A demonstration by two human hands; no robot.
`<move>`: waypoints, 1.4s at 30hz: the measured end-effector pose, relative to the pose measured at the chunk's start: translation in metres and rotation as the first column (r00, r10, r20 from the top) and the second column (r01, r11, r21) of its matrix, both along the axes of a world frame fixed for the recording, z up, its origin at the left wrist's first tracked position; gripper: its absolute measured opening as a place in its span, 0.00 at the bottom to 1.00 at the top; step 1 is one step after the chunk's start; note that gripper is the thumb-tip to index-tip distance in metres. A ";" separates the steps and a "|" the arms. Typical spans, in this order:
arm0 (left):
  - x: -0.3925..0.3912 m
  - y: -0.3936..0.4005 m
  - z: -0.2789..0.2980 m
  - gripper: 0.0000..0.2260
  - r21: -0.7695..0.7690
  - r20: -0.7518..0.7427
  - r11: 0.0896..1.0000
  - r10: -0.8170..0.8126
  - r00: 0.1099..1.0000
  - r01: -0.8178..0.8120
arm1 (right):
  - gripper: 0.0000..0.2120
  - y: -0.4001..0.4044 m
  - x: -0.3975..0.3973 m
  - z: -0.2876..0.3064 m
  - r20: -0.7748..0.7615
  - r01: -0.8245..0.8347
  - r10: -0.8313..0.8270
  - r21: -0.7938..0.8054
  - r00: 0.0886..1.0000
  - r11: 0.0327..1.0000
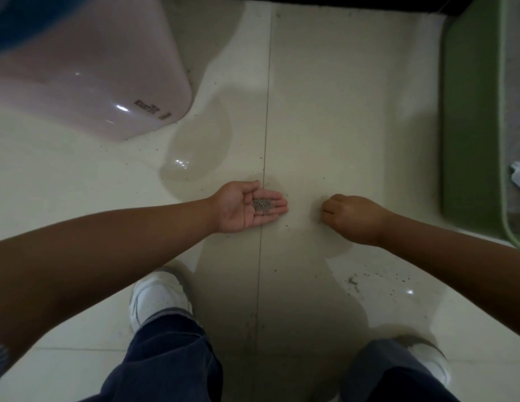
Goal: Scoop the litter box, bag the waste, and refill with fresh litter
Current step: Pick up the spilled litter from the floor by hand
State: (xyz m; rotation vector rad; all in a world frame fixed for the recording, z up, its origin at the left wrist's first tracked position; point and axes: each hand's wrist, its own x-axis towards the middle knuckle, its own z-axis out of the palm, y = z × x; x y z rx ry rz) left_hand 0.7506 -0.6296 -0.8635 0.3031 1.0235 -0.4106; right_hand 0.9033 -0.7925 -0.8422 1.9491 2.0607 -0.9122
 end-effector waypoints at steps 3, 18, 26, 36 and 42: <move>0.000 0.000 0.003 0.27 0.024 -0.014 1.000 0.000 1.000 0.001 | 0.17 -0.002 -0.003 -0.010 -0.061 0.106 -0.108 -0.042 0.992 0.994; 0.002 -0.002 0.010 0.20 0.055 -0.038 0.998 0.033 0.999 -0.031 | 0.10 0.011 -0.024 0.022 -0.239 0.750 -0.725 0.020 0.646 0.661; 0.000 -0.002 0.000 0.29 0.030 0.016 0.999 0.024 1.000 -0.024 | 0.14 -0.031 -0.008 -0.006 -0.049 0.346 -0.343 0.136 0.938 0.928; 0.000 -0.002 0.002 0.29 0.022 0.015 1.000 0.013 1.000 -0.013 | 0.06 -0.015 0.002 -0.007 -0.099 0.272 -0.275 -0.044 0.956 0.961; 0.002 -0.002 0.002 0.29 0.024 0.007 1.000 0.002 1.000 -0.002 | 0.16 -0.013 0.002 -0.007 0.049 0.083 -0.087 0.081 0.995 0.993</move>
